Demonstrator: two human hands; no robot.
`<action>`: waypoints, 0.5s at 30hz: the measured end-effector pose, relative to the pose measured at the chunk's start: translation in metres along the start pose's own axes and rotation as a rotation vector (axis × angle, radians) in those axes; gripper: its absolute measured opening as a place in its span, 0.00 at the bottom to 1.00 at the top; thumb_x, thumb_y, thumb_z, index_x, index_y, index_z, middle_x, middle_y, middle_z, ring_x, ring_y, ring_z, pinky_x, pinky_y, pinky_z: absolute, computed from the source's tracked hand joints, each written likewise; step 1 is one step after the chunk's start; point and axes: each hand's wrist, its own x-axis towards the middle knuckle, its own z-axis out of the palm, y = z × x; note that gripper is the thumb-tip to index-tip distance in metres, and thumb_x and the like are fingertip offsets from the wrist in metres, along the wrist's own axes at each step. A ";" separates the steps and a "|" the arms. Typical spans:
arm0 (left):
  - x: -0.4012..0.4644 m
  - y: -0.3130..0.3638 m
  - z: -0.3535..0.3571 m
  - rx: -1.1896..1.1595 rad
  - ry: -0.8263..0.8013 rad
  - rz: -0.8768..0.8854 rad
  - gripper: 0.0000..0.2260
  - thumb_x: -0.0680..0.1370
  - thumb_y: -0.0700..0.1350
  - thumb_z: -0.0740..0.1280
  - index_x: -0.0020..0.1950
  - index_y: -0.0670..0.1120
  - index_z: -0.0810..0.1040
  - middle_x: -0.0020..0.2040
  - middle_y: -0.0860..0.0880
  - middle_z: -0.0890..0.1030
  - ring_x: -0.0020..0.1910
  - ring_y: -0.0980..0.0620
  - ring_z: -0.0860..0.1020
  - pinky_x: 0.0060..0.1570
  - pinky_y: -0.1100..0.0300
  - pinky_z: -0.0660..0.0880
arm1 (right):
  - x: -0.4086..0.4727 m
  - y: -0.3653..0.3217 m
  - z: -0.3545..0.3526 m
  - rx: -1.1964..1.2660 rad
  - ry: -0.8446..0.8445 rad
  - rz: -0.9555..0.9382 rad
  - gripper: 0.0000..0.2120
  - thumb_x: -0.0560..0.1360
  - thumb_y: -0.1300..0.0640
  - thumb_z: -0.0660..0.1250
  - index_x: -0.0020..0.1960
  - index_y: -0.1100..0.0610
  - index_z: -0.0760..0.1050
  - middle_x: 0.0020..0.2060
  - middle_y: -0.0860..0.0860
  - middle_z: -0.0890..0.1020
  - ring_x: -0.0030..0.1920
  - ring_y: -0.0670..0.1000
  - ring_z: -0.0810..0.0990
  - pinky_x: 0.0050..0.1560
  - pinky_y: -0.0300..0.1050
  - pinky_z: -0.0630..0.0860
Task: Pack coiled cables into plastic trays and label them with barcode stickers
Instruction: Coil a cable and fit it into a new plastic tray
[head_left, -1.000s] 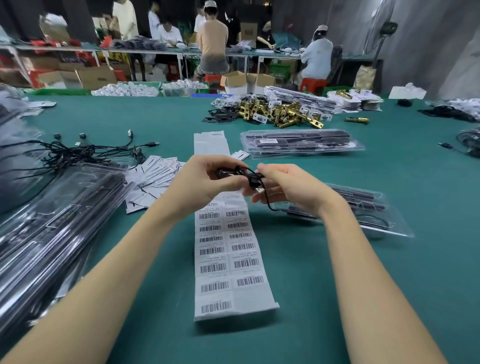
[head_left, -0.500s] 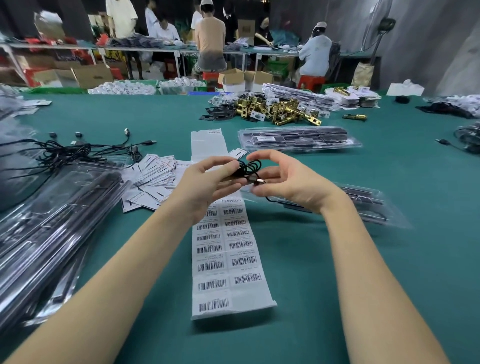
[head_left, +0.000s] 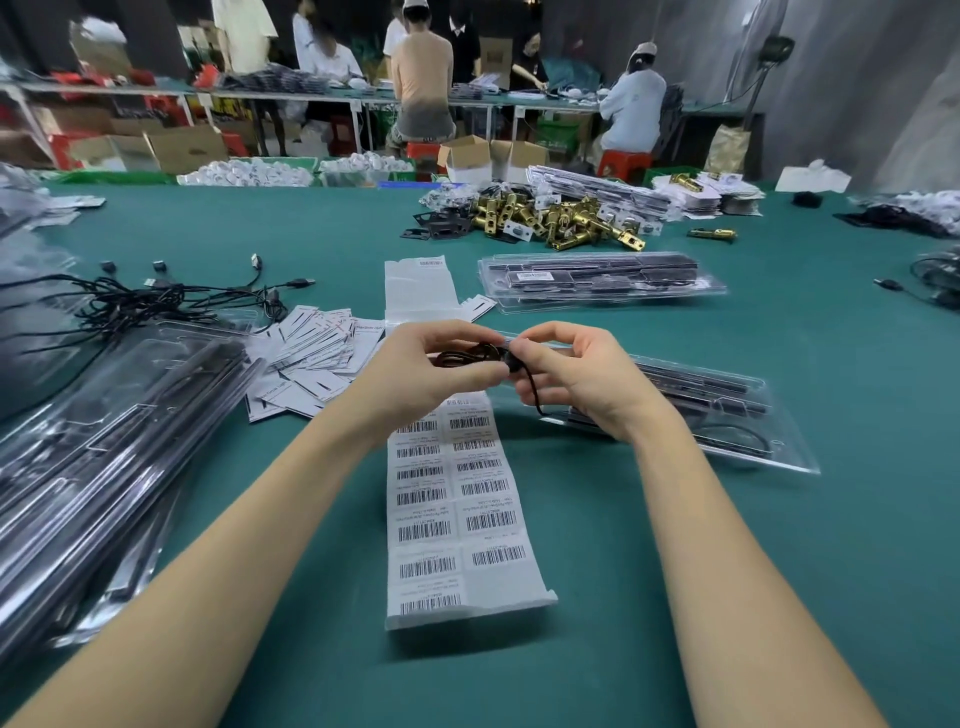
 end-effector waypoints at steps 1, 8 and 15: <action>0.000 0.000 0.000 0.046 0.024 0.023 0.10 0.74 0.41 0.76 0.54 0.48 0.85 0.47 0.48 0.87 0.48 0.49 0.85 0.53 0.58 0.81 | 0.000 -0.001 0.000 -0.015 -0.003 0.008 0.06 0.77 0.57 0.72 0.50 0.59 0.79 0.42 0.58 0.87 0.35 0.52 0.84 0.38 0.42 0.82; 0.000 0.002 -0.006 0.270 0.053 0.073 0.07 0.72 0.37 0.76 0.44 0.49 0.87 0.38 0.50 0.86 0.36 0.52 0.83 0.40 0.66 0.76 | -0.003 -0.001 -0.015 -0.056 -0.112 0.053 0.15 0.74 0.72 0.70 0.58 0.59 0.78 0.52 0.57 0.82 0.48 0.50 0.84 0.52 0.42 0.82; 0.000 0.005 -0.005 0.612 0.102 0.212 0.10 0.70 0.38 0.77 0.41 0.54 0.86 0.32 0.57 0.83 0.33 0.57 0.81 0.35 0.73 0.73 | 0.002 -0.001 -0.017 -0.129 -0.116 0.037 0.15 0.72 0.70 0.74 0.54 0.56 0.80 0.47 0.52 0.86 0.48 0.48 0.85 0.51 0.42 0.81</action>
